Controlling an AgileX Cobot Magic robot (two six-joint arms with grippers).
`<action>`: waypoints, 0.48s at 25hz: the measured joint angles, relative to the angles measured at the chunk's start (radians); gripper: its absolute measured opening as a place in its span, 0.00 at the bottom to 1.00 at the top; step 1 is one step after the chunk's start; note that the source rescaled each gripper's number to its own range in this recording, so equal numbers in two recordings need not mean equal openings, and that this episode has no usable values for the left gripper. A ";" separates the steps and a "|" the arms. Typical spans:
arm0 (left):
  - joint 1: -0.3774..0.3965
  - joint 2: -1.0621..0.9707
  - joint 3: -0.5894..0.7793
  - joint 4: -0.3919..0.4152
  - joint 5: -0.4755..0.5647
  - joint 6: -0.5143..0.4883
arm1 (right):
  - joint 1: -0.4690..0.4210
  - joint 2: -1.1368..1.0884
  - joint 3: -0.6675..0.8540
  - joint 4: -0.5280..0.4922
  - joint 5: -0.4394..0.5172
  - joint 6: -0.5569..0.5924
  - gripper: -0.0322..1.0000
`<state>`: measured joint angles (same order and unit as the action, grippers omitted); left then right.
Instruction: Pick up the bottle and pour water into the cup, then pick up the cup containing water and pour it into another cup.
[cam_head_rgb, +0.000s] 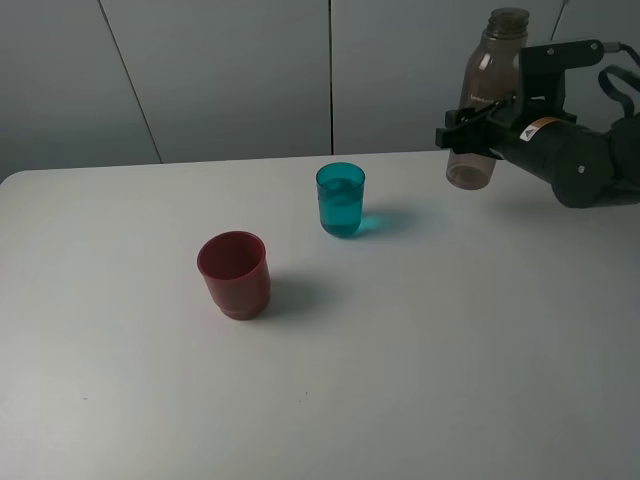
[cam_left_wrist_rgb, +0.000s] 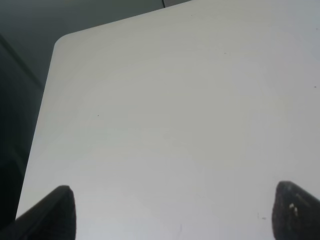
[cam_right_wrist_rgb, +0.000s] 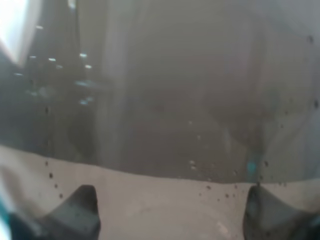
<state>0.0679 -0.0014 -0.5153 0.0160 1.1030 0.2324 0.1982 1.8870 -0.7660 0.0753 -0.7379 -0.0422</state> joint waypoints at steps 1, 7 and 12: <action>0.000 0.000 0.000 0.000 0.000 0.000 | -0.010 0.013 0.000 -0.005 -0.014 0.001 0.05; 0.000 0.000 0.000 0.000 0.000 0.000 | -0.055 0.118 -0.029 -0.005 -0.040 0.005 0.05; 0.000 0.000 0.000 0.000 0.000 0.000 | -0.058 0.171 -0.071 -0.007 -0.066 0.005 0.05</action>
<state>0.0679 -0.0014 -0.5153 0.0160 1.1030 0.2324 0.1403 2.0581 -0.8366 0.0682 -0.8039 -0.0374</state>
